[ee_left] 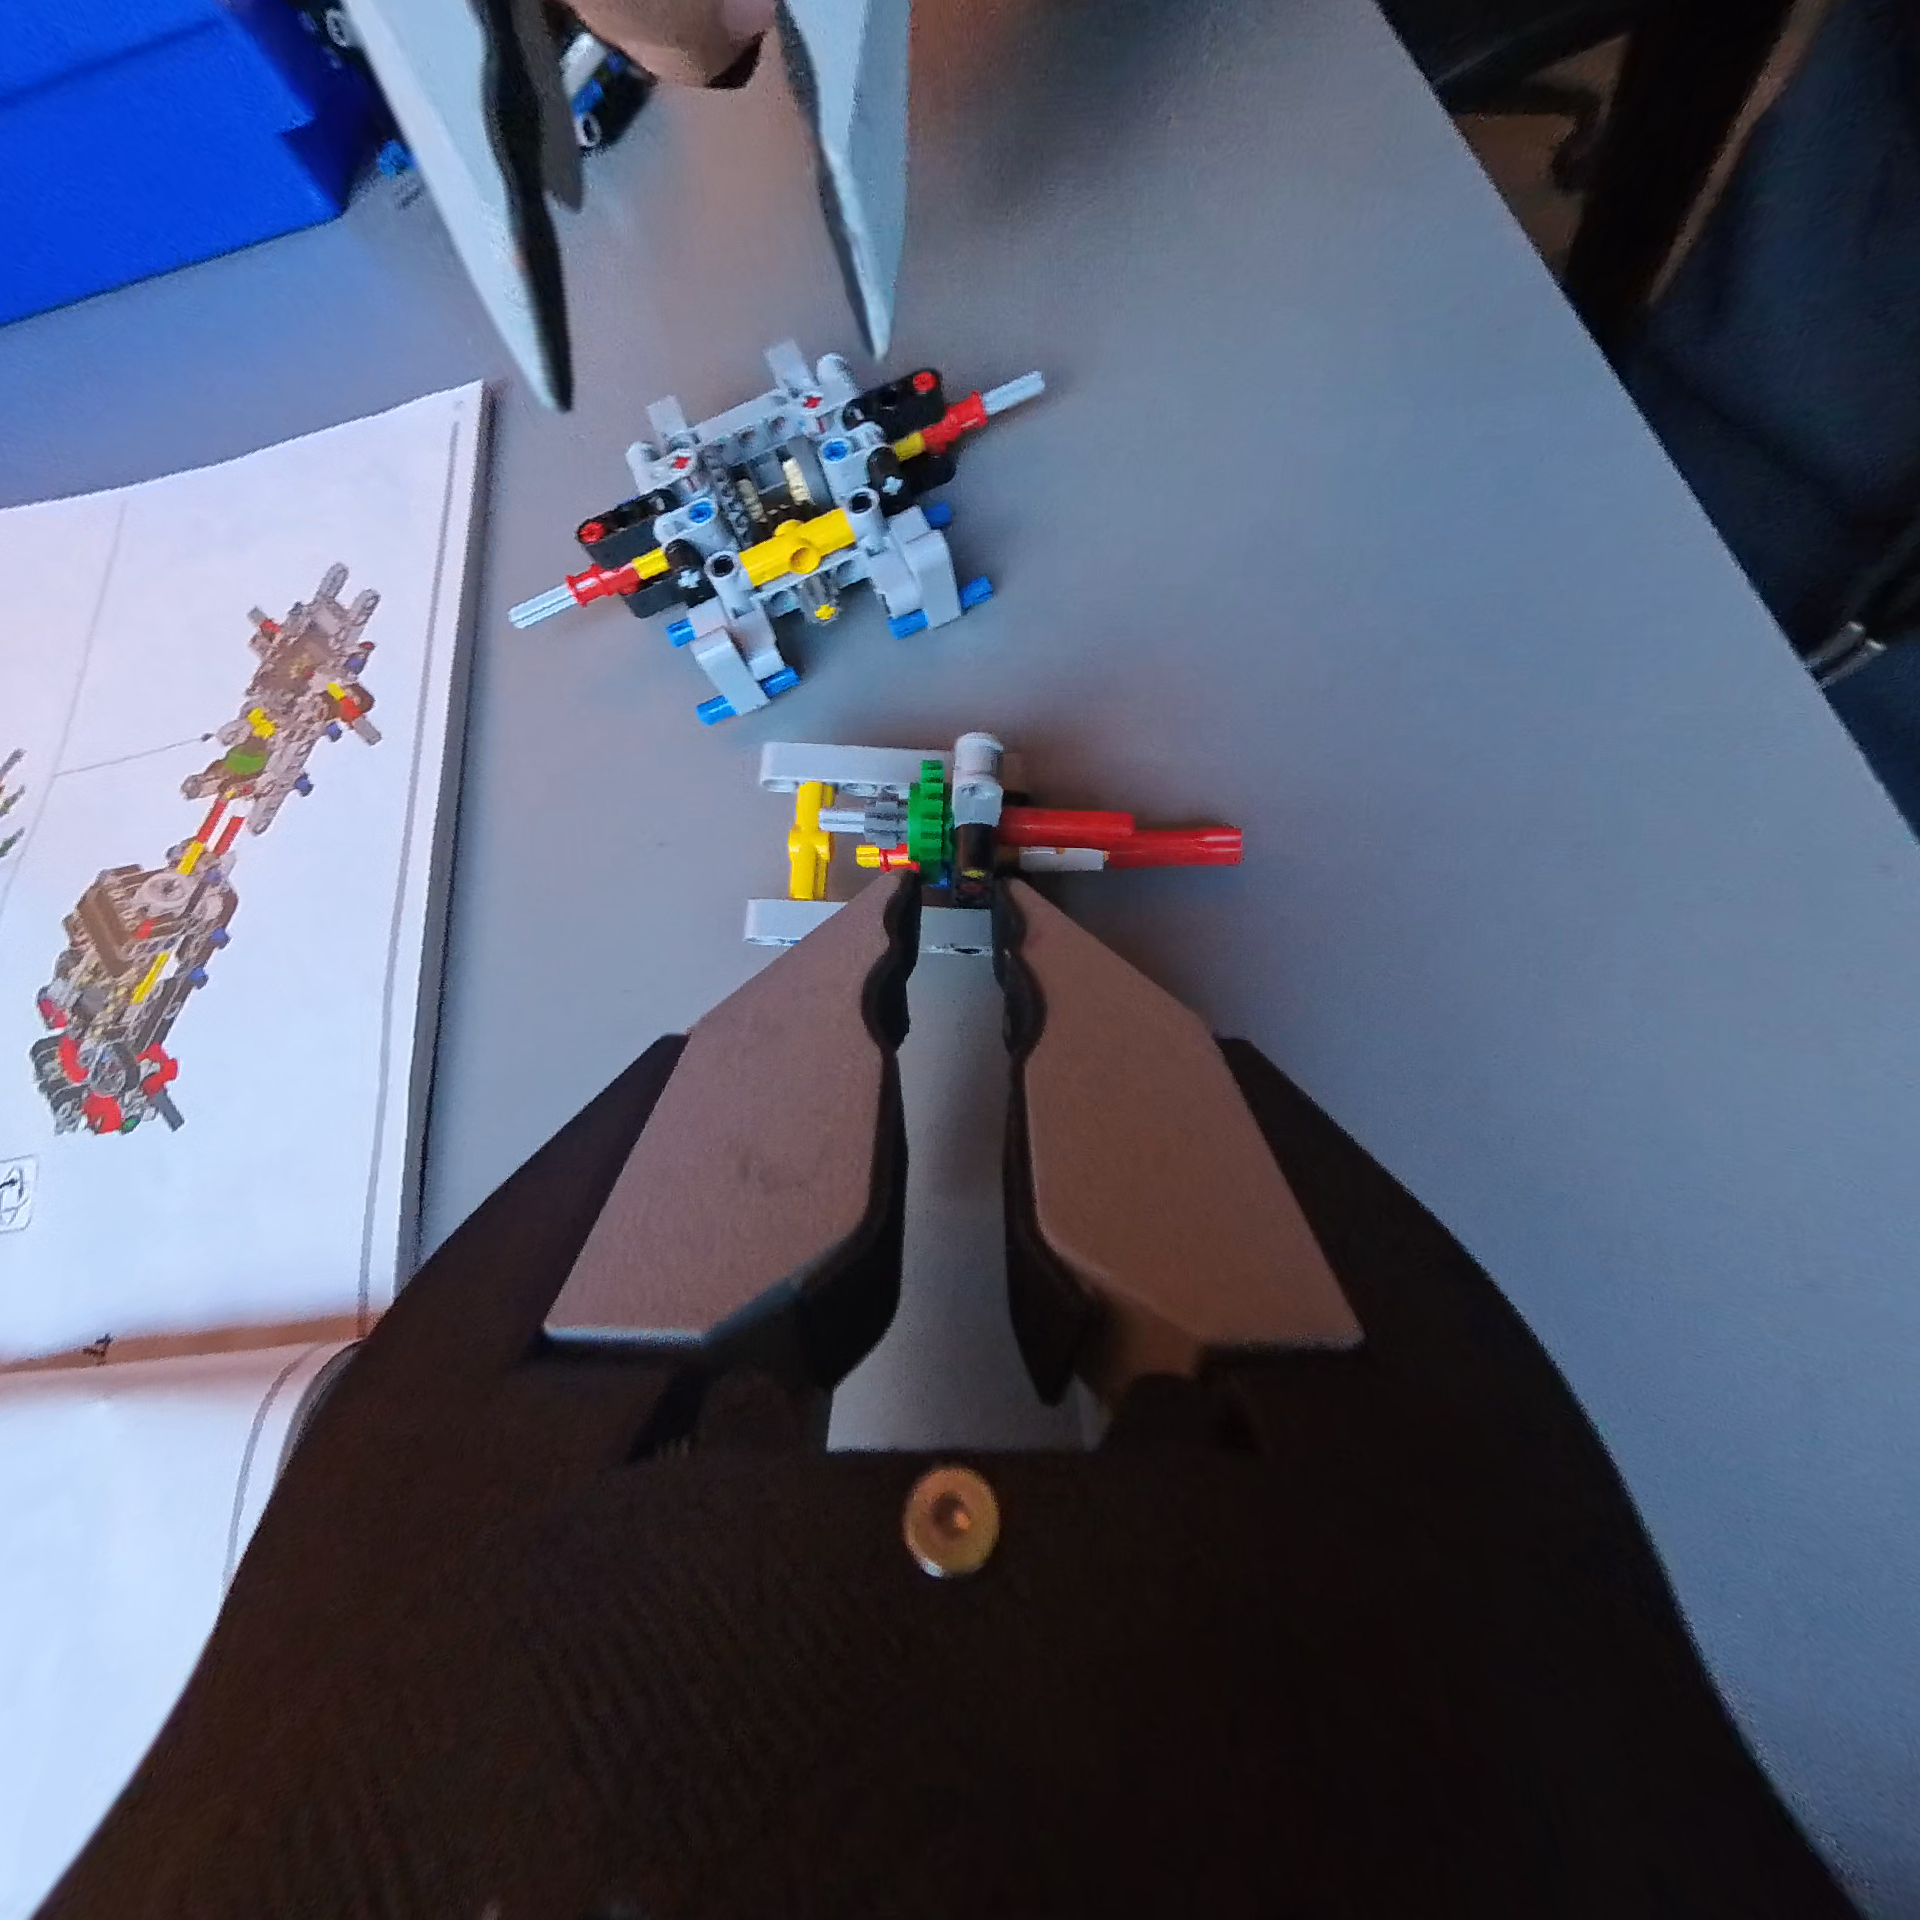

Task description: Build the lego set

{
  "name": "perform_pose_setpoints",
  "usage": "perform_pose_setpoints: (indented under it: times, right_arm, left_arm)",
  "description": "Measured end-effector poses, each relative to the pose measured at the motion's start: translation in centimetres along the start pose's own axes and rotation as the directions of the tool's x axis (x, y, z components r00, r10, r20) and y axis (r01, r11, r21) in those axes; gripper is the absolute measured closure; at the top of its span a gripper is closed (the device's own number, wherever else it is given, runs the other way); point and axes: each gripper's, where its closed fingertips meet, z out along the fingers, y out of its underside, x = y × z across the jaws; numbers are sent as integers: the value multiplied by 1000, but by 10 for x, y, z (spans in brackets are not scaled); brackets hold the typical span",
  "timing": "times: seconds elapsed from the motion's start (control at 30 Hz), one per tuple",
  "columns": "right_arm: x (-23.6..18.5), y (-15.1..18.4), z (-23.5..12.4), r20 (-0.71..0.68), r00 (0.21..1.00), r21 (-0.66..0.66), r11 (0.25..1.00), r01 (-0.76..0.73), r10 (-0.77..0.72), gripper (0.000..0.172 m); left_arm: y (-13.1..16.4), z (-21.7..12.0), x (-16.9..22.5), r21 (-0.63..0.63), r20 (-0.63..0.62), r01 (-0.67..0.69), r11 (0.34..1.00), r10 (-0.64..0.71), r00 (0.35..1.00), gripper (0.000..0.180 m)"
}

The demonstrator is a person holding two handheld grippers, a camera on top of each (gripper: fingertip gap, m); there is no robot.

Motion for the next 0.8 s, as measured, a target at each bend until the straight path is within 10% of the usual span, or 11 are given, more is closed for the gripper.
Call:
perform_pose_setpoints:
  times: [0.2, 0.43, 0.8]
  right_arm:
    - [11, 35, -4, -36, 999, -122, 992, -31, 27, 108]
    - [8, 44, -11, -14, 999, -144, 988, -52, 50, 105]
    - [-1, 54, 2, 47, 996, -182, 981, -68, 78, 107]
  left_arm:
    - [-7, -11, -20, 46, 54, 174, 984, -176, 983, 142]
    - [-24, -30, -16, 173, -61, 647, 743, -647, 760, 116]
    - [0, 14, 0, -133, 136, 475, 870, -459, 878, 140]
